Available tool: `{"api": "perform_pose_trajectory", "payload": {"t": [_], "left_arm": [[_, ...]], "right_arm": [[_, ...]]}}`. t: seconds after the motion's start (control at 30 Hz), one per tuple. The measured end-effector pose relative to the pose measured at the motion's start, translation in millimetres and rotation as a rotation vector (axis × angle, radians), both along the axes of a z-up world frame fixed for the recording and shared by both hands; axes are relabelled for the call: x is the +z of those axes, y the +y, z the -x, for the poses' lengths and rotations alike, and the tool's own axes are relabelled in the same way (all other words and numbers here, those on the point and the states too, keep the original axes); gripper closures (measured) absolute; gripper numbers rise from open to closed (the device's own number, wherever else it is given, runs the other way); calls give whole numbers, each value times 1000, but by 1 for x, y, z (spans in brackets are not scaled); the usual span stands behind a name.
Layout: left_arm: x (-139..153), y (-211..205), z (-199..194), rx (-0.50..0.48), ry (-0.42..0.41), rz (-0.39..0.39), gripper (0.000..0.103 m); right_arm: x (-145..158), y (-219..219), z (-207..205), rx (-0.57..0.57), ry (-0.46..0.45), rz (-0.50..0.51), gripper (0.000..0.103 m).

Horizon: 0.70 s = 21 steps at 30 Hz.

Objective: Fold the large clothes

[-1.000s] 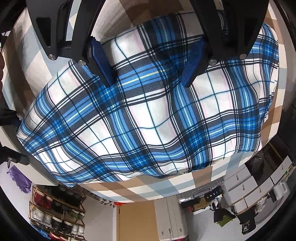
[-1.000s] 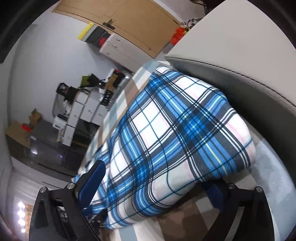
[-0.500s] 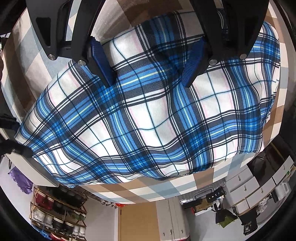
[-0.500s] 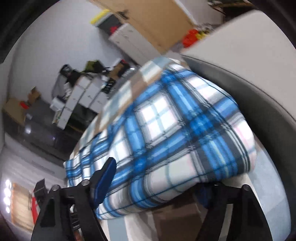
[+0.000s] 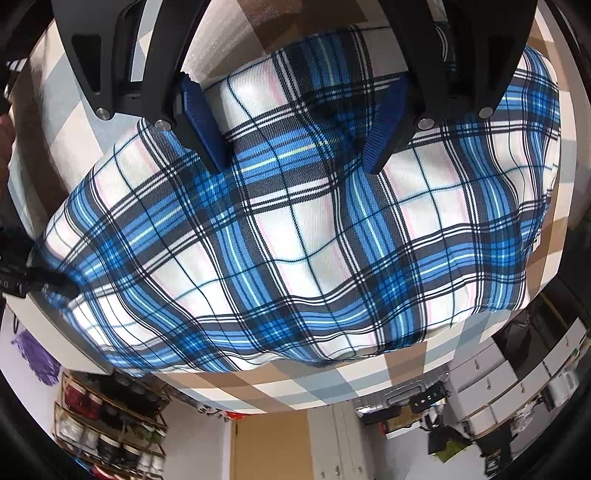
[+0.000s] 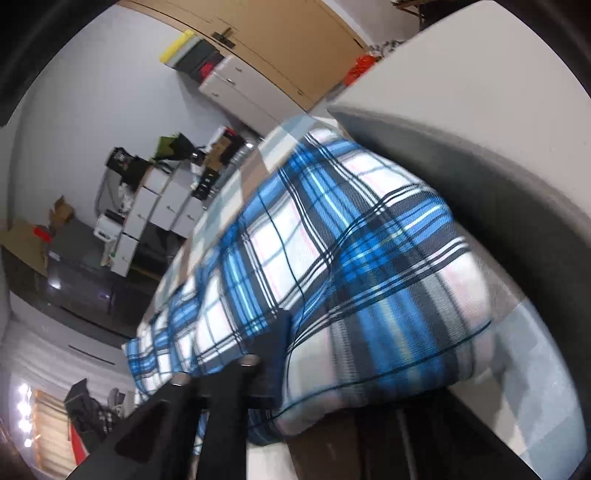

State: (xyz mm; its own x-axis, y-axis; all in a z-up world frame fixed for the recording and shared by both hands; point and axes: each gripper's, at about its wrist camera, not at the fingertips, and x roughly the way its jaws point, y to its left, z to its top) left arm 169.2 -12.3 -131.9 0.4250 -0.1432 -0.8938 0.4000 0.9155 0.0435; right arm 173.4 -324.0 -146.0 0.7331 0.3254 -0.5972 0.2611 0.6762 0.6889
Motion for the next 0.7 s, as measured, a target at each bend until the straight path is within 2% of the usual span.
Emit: {"api": "perform_pose_trajectory", "payload": {"t": [0.27, 0.43, 0.5, 0.6, 0.7], "left_arm": [[0, -16, 8, -39, 78, -11, 30], [1, -41, 48, -106, 106, -16, 30], [1, -52, 64, -127, 111, -15, 30], [3, -73, 92, -199, 132, 20, 30], [9, -84, 105, -264, 185, 75, 30]], "right_arm": [[50, 16, 23, 30, -126, 199, 99], [87, 22, 60, 50, -190, 324, 99], [106, 29, 76, 85, -213, 402, 99], [132, 34, 98, 136, -228, 493, 99], [139, 30, 110, 142, -196, 512, 99]]}}
